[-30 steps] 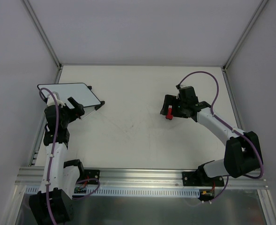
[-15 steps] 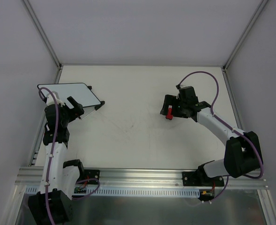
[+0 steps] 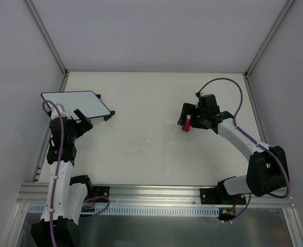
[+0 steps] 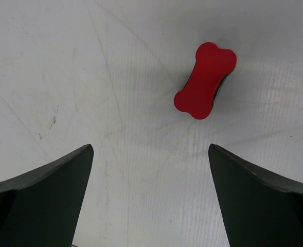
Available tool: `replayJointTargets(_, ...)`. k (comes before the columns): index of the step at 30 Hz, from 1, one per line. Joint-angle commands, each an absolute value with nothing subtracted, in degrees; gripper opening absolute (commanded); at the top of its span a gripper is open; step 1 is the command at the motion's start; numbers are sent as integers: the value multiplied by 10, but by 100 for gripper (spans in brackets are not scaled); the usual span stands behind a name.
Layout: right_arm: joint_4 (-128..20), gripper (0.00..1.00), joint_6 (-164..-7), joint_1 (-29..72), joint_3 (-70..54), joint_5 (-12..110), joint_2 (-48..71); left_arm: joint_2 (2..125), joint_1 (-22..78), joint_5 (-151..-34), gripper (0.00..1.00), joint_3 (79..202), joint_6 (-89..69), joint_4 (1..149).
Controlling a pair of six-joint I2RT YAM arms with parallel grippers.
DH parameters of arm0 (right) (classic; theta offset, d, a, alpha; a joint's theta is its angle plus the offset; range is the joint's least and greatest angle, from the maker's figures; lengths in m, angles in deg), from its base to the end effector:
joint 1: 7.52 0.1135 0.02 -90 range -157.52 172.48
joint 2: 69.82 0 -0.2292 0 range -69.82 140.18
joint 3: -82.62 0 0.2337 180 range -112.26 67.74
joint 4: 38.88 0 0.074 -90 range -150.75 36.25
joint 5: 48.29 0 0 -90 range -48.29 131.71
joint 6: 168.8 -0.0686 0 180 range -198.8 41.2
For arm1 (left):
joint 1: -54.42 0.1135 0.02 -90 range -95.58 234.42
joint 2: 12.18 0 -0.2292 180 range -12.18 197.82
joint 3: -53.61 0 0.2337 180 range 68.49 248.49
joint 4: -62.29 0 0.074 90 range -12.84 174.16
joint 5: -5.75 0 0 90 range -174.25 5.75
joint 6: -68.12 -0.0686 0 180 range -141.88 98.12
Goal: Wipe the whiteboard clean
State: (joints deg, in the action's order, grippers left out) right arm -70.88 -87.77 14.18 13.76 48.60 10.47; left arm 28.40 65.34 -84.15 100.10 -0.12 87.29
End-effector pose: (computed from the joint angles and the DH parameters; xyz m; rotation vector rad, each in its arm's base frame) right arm 0.2883 0.1236 0.1954 -0.3220 2.3357 0.4051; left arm 0.2093 0.0405 0.2400 -0.5374 1.8287 -0.1265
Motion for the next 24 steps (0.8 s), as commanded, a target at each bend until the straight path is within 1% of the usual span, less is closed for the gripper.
replayJointTargets(1, -720, 99, -878, 128, 125, 479, 66, 251, 640, -828, 99, 1029, 7, 911)
replayJointTargets(7, -799, 99, -839, 109, 61, 417, 18, 189, 614, -819, 99, 1048, 13, 991)
replayJointTargets(11, -876, 99, -767, 102, -24, 319, -19, 148, 607, -822, 99, 1092, -3, 1043)
replayJointTargets(12, -885, 99, -755, 101, -40, 280, -28, 144, 604, -821, 99, 1116, -15, 1055)
replayJointTargets(14, -894, 99, -727, 101, -70, 242, -57, 133, 594, -807, 99, 1144, -32, 1061)
replayJointTargets(19, -893, 99, -648, 102, -161, 154, -102, 149, 582, -776, 99, 1279, -99, 1061)
replayJointTargets(24, -848, 99, -588, 103, -203, 135, -149, 177, 558, -751, 99, 1414, -146, 1061)
